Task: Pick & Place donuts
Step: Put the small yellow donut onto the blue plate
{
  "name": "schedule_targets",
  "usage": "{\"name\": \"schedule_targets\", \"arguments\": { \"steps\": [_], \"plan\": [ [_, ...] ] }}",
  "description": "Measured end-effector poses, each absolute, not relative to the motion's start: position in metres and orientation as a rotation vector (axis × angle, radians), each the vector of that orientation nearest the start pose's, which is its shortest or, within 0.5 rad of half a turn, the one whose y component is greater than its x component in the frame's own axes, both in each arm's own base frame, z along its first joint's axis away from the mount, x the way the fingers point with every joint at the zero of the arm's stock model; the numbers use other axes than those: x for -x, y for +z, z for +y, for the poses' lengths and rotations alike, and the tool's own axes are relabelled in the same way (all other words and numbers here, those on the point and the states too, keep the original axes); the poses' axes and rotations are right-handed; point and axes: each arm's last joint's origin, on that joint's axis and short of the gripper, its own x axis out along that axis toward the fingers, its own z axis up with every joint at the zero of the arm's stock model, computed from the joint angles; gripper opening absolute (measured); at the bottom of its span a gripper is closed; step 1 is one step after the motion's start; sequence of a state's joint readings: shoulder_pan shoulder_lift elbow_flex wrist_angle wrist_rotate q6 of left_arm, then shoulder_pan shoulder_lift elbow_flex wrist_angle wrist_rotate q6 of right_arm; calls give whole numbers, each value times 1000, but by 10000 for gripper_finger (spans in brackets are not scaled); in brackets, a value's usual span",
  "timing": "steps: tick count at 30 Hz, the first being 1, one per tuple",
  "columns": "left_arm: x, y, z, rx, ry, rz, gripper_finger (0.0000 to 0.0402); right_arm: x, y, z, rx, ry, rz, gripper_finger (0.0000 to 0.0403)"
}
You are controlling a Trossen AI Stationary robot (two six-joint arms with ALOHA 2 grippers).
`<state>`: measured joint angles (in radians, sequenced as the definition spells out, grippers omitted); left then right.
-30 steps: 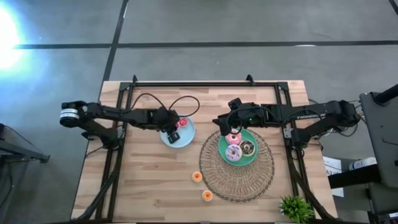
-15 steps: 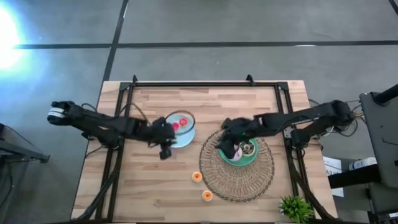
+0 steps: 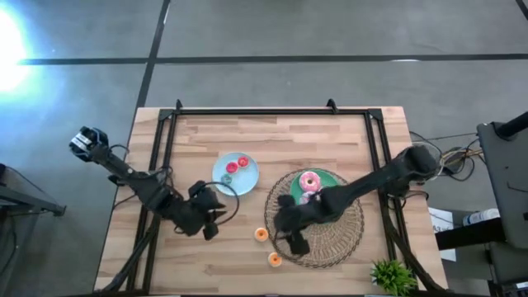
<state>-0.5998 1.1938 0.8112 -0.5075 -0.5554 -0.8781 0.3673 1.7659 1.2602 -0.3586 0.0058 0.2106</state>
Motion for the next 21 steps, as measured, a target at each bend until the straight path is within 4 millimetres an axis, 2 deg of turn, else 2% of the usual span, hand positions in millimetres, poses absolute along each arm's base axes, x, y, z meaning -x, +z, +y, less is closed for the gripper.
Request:
{"name": "schedule_targets", "arguments": {
  "steps": [5,11,21],
  "plan": [
    [-190,241,-128,343,288,672,71,-381,201,156,44,295,913,207],
    [-190,243,-124,208,304,641,71,-415,180,170,-115,170,988,207],
    [-186,249,-119,144,307,611,71,-434,159,196,-18,-52,1135,207]
  ]
}}
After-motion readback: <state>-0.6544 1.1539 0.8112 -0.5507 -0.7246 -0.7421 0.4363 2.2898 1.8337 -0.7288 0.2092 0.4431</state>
